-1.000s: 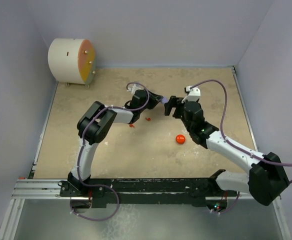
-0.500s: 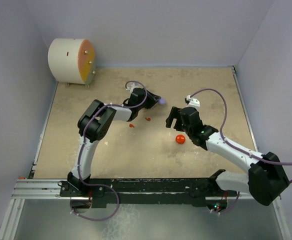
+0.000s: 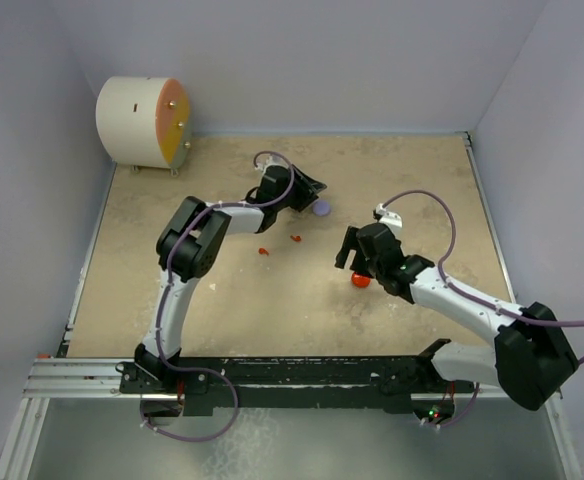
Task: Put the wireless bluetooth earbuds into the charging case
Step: Place the charging case at the center of the board, then pick up the charging case at the center of the board.
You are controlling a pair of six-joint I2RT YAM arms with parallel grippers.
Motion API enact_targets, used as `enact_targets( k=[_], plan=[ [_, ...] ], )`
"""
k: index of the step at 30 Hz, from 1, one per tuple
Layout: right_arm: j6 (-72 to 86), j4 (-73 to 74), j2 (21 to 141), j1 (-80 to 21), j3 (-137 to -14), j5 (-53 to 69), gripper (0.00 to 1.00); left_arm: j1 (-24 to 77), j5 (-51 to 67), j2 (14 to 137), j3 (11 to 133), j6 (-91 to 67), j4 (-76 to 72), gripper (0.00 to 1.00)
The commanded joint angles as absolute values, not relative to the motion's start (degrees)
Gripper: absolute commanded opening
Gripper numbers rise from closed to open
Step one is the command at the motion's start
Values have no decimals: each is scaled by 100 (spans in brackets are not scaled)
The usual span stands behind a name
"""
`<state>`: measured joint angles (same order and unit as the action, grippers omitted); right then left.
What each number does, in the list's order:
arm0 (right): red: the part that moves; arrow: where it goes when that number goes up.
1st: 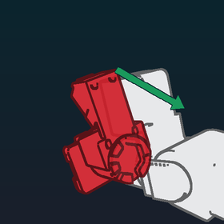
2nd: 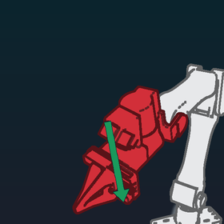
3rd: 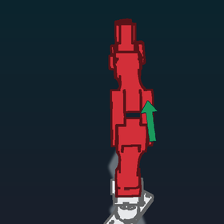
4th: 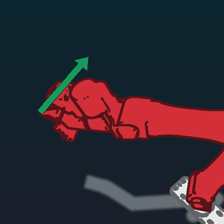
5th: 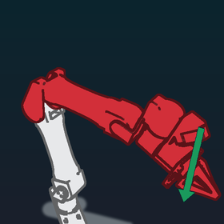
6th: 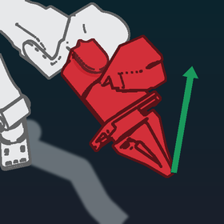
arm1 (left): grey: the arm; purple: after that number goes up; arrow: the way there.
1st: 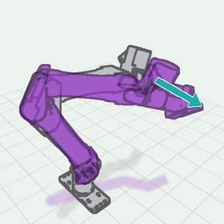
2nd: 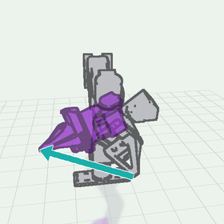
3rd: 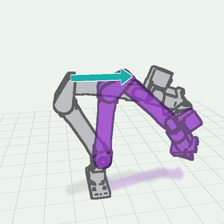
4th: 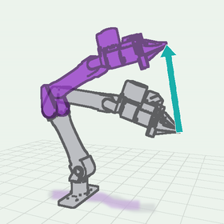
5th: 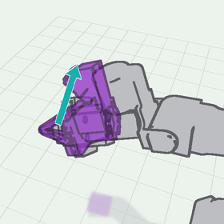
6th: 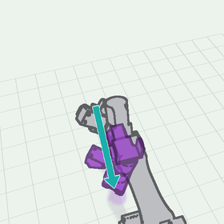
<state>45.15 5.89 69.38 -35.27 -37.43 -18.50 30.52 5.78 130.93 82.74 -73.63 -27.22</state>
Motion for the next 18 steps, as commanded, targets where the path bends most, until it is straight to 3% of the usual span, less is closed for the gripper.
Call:
enact_targets(
  k=[1,10,18],
  plan=[
    [4913,1016,7008,-3637,-3721,-2018,89,2867,633,12832,8253,-7169,-2565,47],
    [5427,1726,7540,-3740,-4041,-2465,90,2306,434,11400,7242,-7151,-2646,48],
    [5628,1802,7838,-3743,-4157,-2437,90,2179,607,10863,6987,-7098,-2627,48]
  ],
)
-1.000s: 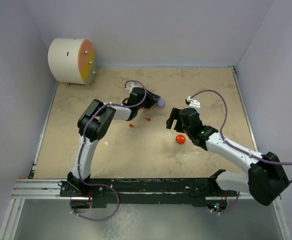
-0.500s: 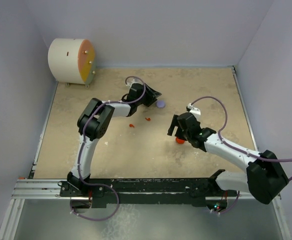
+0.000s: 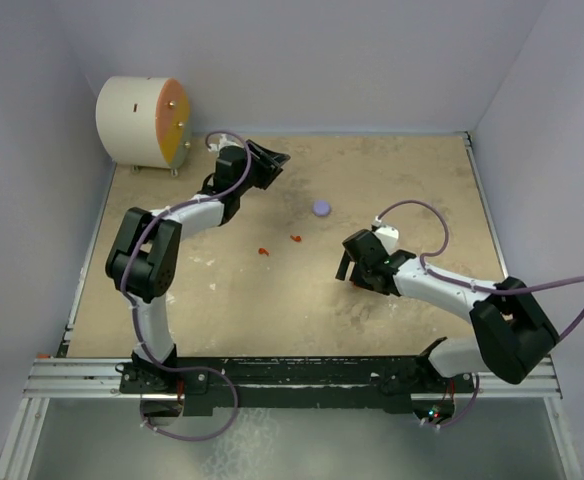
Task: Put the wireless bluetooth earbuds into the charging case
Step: Pick up the charging case at the center of the board.
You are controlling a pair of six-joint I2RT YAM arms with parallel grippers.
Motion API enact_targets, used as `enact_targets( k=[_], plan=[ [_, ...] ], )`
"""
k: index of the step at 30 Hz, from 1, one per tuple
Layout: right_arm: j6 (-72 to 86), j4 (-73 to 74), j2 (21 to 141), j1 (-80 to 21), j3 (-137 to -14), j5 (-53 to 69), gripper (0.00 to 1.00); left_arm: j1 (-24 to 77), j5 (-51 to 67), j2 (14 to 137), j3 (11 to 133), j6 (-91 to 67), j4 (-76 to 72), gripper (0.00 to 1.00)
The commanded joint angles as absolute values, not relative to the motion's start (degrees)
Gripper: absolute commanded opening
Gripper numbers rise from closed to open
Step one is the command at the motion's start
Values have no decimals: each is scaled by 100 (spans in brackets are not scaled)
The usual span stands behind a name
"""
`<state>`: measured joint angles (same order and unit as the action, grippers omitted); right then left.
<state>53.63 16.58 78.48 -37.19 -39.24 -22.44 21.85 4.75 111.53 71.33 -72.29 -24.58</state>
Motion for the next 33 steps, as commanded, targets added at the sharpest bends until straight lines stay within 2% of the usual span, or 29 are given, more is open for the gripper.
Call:
enact_targets(
  k=[1,10,17,23,25,27,29,33],
  plan=[
    [5633,1795,7866,-3736,-4169,-2435,90,2155,627,10846,6959,-7120,-2648,48],
    [5521,1748,8241,-3737,-4161,-2427,86,2049,764,10747,6679,-7314,-2923,48],
    [5434,1724,8375,-3754,-4195,-2413,76,2001,748,10599,6558,-7313,-2953,48],
    [5440,1620,8391,-3805,-4121,-2336,58,1964,730,10486,6455,-7334,-2969,48],
    [5446,1613,8409,-3829,-4113,-2321,49,1957,729,10450,6416,-7342,-2968,48],
    [5465,1632,8408,-3883,-4153,-2365,33,1941,746,10407,6379,-7356,-2983,48],
    [5445,1630,8367,-3991,-4281,-2501,23,1939,777,10358,6341,-7382,-2995,48],
    [4878,1165,8336,-4145,-4700,-2729,20,1931,985,10204,6223,-7460,-3085,47]
  ],
)
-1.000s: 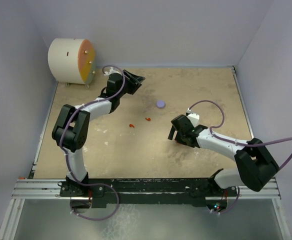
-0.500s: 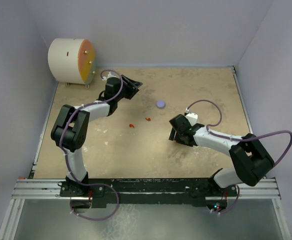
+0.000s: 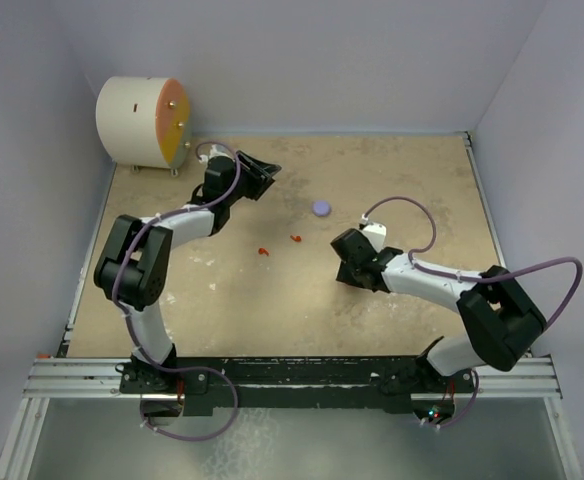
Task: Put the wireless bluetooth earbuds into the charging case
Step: Pick up the charging case at the center of the board.
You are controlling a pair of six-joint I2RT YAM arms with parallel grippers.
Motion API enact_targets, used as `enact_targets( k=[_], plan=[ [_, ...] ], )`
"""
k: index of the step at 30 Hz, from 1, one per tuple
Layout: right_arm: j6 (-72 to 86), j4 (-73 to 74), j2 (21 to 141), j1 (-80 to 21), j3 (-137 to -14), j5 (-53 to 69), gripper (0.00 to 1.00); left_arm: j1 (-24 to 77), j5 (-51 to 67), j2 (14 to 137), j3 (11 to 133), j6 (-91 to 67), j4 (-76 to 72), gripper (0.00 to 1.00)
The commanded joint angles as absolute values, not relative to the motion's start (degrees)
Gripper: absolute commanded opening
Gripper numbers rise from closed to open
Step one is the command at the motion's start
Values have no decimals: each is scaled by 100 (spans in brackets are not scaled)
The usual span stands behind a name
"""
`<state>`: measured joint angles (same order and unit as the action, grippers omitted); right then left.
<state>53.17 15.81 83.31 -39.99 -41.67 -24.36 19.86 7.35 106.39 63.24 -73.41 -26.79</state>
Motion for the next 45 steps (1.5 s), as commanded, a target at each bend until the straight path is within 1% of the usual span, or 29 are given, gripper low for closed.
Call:
enact_targets(
  k=[1,2,4,9,14,19,21,26,37,42,45],
  plan=[
    [4593,937,8347,-4155,-4798,-2748,19,1929,1081,10170,6177,-7483,-3117,46],
    [4342,699,8364,-4161,-4883,-2762,18,1931,1178,10116,6086,-7521,-3191,46],
    [3915,263,8433,-4166,-5061,-2755,13,1917,1339,9957,5820,-7585,-3433,46],
    [3118,-668,8788,-4162,-5435,-2470,9,1900,1245,9217,4860,-7711,-3936,46],
    [2495,-1743,9019,-4166,-5474,-1760,4,1881,804,8382,3782,-7806,-4445,45],
    [2034,-2686,9179,-4166,-5432,-889,2,1883,594,7991,3087,-7982,-5100,44],
    [1882,-2987,9216,-4166,-5378,-634,0,1883,614,7942,2918,-7963,-5246,43],
    [1589,-3472,9361,-4161,-5376,-195,0,1886,434,7811,2515,-7906,-5469,41],
    [1495,-4260,9360,-4169,-4901,264,0,1899,205,7782,2166,-7723,-5794,37],
    [1517,-4500,9340,-4170,-4692,506,0,1990,301,7976,2135,-7655,-6175,37],
    [1553,-4625,9296,-4167,-4580,631,0,2153,308,8084,2152,-7537,-6340,39]
  ],
)
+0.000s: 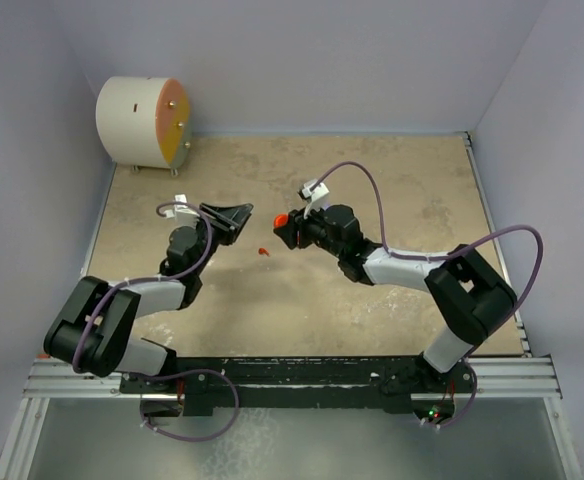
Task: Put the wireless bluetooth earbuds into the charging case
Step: Pick up the charging case at the center of the board.
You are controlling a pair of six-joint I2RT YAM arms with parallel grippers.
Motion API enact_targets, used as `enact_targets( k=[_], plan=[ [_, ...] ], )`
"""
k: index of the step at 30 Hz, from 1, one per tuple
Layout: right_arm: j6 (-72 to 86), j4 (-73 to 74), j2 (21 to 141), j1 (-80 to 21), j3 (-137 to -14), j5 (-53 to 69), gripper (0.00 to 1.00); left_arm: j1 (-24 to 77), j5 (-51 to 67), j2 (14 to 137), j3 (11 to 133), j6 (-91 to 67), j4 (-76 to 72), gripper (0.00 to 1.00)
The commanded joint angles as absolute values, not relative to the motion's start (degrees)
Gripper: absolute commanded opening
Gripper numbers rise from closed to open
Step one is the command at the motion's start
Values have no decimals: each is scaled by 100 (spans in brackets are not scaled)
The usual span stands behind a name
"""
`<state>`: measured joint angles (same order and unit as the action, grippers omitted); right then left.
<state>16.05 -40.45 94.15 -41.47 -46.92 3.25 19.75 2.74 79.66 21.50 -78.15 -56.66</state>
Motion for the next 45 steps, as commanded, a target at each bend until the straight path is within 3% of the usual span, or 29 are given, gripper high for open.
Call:
enact_targets(
  k=[1,10,45],
  plan=[
    [1566,-4664,9279,-4173,-4546,666,0,2221,303,8124,2165,-7481,-6420,40],
    [1680,-4902,9127,-4174,-4317,932,0,2716,148,8359,2149,-7090,-6796,44],
    [1705,-4880,8903,-4172,-4189,1327,0,3215,-118,8070,2130,-6193,-6113,44]
  ],
)
